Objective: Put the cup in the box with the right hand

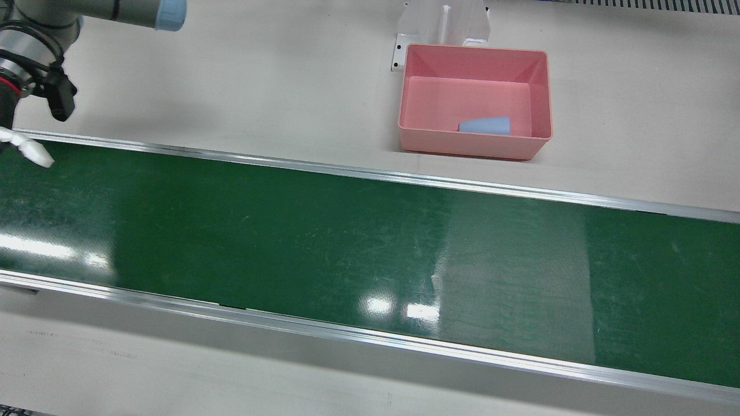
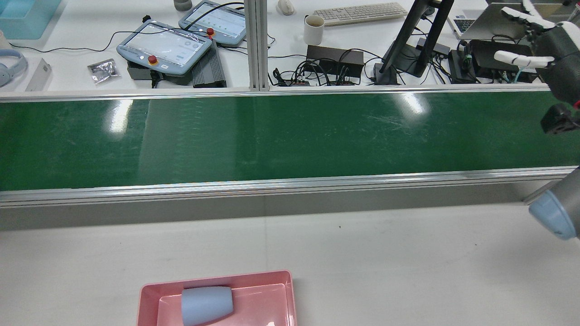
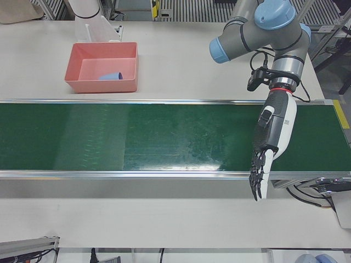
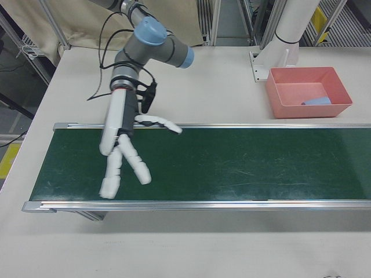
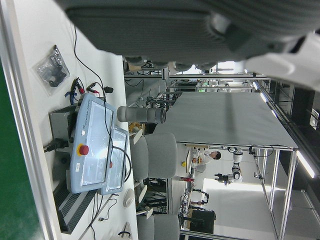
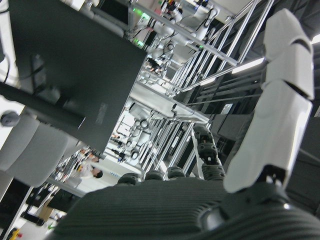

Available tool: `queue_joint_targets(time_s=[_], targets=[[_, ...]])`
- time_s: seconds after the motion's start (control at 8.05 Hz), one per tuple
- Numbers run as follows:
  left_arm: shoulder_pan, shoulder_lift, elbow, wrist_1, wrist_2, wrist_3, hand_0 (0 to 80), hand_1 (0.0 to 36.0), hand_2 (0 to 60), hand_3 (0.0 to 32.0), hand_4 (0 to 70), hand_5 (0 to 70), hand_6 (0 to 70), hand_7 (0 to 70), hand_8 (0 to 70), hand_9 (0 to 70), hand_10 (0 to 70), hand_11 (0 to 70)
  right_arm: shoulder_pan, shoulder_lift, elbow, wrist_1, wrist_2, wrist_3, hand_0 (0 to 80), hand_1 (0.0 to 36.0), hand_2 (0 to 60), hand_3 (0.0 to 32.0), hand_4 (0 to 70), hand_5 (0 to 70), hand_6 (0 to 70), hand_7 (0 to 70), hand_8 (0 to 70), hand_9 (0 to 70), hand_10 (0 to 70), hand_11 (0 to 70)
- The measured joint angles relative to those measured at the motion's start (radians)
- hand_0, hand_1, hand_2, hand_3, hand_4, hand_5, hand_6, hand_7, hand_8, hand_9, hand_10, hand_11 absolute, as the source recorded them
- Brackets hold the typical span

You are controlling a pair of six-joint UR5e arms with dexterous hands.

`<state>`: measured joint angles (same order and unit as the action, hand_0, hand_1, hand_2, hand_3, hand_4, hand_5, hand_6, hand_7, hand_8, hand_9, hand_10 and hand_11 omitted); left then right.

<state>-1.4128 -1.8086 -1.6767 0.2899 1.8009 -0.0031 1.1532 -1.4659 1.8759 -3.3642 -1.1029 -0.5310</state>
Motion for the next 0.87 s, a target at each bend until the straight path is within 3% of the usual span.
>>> queue_joint_targets(time_s=[0.12,0.37,0.62,0.87], targets=[[0.0,0.0,0.0,0.0,0.0,0.0,0.0,0.0,0.0,0.0,0.0,0.0,0.0,0.0,0.0,0.0,0.0,0.0,0.093,-0.014,-0.089,0.026,-0.05,0.023,46.5,16.3,14.5,0.0,0.0,3.5,1.0,0.0,0.0,0.0,0.0,0.0],[0.0,0.0,0.0,0.0,0.0,0.0,0.0,0.0,0.0,0.0,0.0,0.0,0.0,0.0,0.0,0.0,0.0,0.0,0.144,-0.032,-0.204,0.056,-0.084,0.071,46.6,15.9,11.6,0.0,0.0,3.5,1.0,0.0,0.0,0.9,0.0,0.0],[0.0,0.0,0.0,0.0,0.0,0.0,0.0,0.0,0.0,0.0,0.0,0.0,0.0,0.0,0.0,0.0,0.0,0.0,0.147,-0.032,-0.244,0.061,-0.104,0.089,46.3,16.4,15.8,0.0,4.1,3.1,1.7,1.8,0.0,0.6,0.0,0.0],[0.0,0.0,0.0,0.0,0.0,0.0,0.0,0.0,0.0,0.0,0.0,0.0,0.0,0.0,0.0,0.0,0.0,0.0,0.148,-0.031,-0.25,0.062,-0.112,0.097,46.3,16.0,15.8,0.0,4.0,3.0,1.6,1.2,0.0,0.3,0.0,0.0]])
